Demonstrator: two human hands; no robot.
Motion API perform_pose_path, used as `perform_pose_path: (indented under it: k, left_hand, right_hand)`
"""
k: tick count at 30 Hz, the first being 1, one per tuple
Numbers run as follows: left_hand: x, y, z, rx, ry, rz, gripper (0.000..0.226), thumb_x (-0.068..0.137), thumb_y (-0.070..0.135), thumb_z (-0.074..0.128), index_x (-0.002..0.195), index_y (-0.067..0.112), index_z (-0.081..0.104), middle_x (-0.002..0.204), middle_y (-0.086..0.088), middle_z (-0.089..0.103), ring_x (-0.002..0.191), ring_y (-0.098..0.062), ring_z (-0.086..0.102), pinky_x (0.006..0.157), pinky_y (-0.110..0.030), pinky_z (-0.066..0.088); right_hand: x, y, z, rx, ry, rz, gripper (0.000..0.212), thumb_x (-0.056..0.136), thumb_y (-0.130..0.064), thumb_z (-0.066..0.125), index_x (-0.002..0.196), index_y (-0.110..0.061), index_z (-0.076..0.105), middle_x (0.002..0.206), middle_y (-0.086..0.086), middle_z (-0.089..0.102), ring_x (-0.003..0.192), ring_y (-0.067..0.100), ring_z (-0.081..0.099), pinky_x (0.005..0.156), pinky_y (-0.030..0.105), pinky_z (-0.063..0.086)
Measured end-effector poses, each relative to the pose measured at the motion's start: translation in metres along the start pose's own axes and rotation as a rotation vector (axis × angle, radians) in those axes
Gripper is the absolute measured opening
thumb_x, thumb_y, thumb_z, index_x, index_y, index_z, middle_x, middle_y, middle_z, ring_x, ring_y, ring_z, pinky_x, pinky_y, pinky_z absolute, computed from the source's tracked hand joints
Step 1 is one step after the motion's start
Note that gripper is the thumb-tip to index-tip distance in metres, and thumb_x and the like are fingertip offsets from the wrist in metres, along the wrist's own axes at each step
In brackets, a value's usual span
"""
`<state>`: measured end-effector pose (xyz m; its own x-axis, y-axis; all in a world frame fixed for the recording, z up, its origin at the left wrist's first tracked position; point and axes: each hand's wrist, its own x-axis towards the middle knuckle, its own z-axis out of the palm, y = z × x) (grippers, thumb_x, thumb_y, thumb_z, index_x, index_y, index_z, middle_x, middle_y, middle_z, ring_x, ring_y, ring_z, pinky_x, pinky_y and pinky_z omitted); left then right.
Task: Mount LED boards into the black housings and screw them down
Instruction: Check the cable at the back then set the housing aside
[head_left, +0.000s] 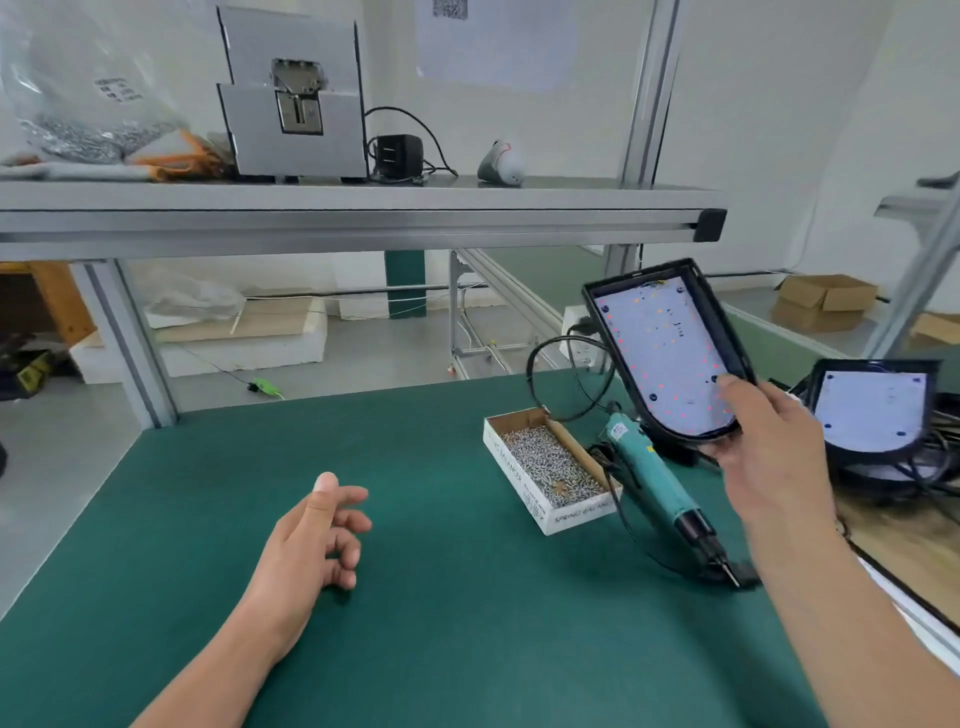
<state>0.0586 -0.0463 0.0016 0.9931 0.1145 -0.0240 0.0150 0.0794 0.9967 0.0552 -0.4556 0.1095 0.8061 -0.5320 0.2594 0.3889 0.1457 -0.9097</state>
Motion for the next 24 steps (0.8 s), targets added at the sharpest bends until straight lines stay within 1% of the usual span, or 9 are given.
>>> perform_pose_path:
  k: [4, 7, 9, 11, 15, 18, 19, 22, 24]
  left_hand:
    - [0.001, -0.001, 0.000, 0.015, -0.006, 0.005, 0.074, 0.079, 0.090, 0.054, 0.106, 0.026, 0.078, 0.089, -0.007, 0.071, 0.061, -0.021, 0.054, 0.052, -0.035, 0.051]
    - [0.003, -0.002, 0.001, 0.046, 0.000, 0.009, 0.075, 0.089, 0.086, 0.051, 0.112, 0.019, 0.076, 0.090, -0.008, 0.071, 0.062, -0.021, 0.054, 0.053, -0.036, 0.050]
    - [0.004, -0.002, 0.001, 0.068, 0.003, 0.012, 0.074, 0.089, 0.079, 0.047, 0.115, 0.015, 0.074, 0.089, -0.008, 0.071, 0.062, -0.022, 0.053, 0.053, -0.036, 0.050]
    - [0.004, -0.003, 0.001, 0.074, 0.000, 0.020, 0.073, 0.091, 0.076, 0.046, 0.115, 0.013, 0.074, 0.089, -0.009, 0.070, 0.061, -0.021, 0.054, 0.052, -0.037, 0.050]
    - [0.006, -0.004, 0.000, 0.076, -0.012, 0.015, 0.074, 0.091, 0.076, 0.046, 0.114, 0.011, 0.074, 0.087, -0.010, 0.070, 0.059, -0.021, 0.054, 0.051, -0.037, 0.051]
    - [0.008, -0.006, 0.000, 0.064, -0.011, 0.007, 0.076, 0.088, 0.077, 0.047, 0.114, 0.011, 0.074, 0.086, -0.009, 0.071, 0.058, -0.021, 0.054, 0.050, -0.036, 0.051]
    - [0.009, -0.006, 0.000, 0.060, -0.010, 0.004, 0.077, 0.087, 0.078, 0.048, 0.114, 0.011, 0.075, 0.087, -0.009, 0.072, 0.058, -0.021, 0.055, 0.049, -0.036, 0.051]
    - [0.011, -0.007, -0.002, 0.056, -0.008, -0.001, 0.079, 0.085, 0.080, 0.049, 0.113, 0.011, 0.075, 0.087, -0.009, 0.072, 0.058, -0.021, 0.055, 0.049, -0.036, 0.051]
    - [0.012, -0.008, -0.003, 0.051, -0.006, 0.001, 0.080, 0.085, 0.080, 0.049, 0.113, 0.011, 0.075, 0.088, -0.010, 0.072, 0.058, -0.021, 0.055, 0.049, -0.035, 0.052]
  right_hand:
    - [0.024, -0.019, -0.043, 0.020, 0.123, -0.029, 0.020, 0.100, -0.015, 0.064, 0.081, -0.021, 0.067, 0.069, -0.007, 0.067, 0.056, 0.012, 0.057, 0.047, 0.021, 0.044]
    - [0.044, -0.031, -0.073, 0.034, 0.228, -0.045, 0.018, 0.098, -0.014, 0.063, 0.081, -0.020, 0.063, 0.063, -0.006, 0.063, 0.050, 0.014, 0.054, 0.047, 0.022, 0.047]
    - [0.056, -0.039, -0.090, 0.047, 0.302, -0.061, 0.019, 0.096, -0.014, 0.066, 0.078, -0.021, 0.062, 0.065, -0.006, 0.063, 0.054, 0.014, 0.054, 0.048, 0.023, 0.045]
    - [0.064, -0.046, -0.106, 0.061, 0.376, -0.071, 0.019, 0.093, -0.019, 0.070, 0.076, -0.023, 0.062, 0.068, -0.006, 0.063, 0.058, 0.014, 0.055, 0.053, 0.026, 0.049]
    - [0.074, -0.054, -0.134, 0.066, 0.496, -0.081, 0.014, 0.090, -0.031, 0.075, 0.082, -0.023, 0.066, 0.077, -0.001, 0.065, 0.057, 0.012, 0.062, 0.062, 0.025, 0.055]
    - [0.083, -0.051, -0.152, 0.092, 0.584, -0.082, 0.017, 0.092, -0.033, 0.074, 0.095, -0.018, 0.066, 0.102, 0.005, 0.072, 0.063, 0.009, 0.068, 0.068, 0.023, 0.060]
    - [0.085, -0.049, -0.157, 0.104, 0.615, -0.074, 0.019, 0.092, -0.033, 0.074, 0.098, -0.017, 0.066, 0.106, 0.006, 0.072, 0.067, 0.009, 0.069, 0.071, 0.023, 0.061]
    - [0.089, -0.040, -0.169, 0.127, 0.675, -0.048, 0.014, 0.092, -0.029, 0.072, 0.096, -0.019, 0.064, 0.087, 0.001, 0.064, 0.070, 0.009, 0.068, 0.073, 0.024, 0.063]
    - [0.092, -0.036, -0.172, 0.125, 0.670, -0.055, 0.014, 0.093, -0.026, 0.068, 0.102, -0.017, 0.062, 0.086, 0.001, 0.062, 0.080, 0.014, 0.068, 0.076, 0.024, 0.063]
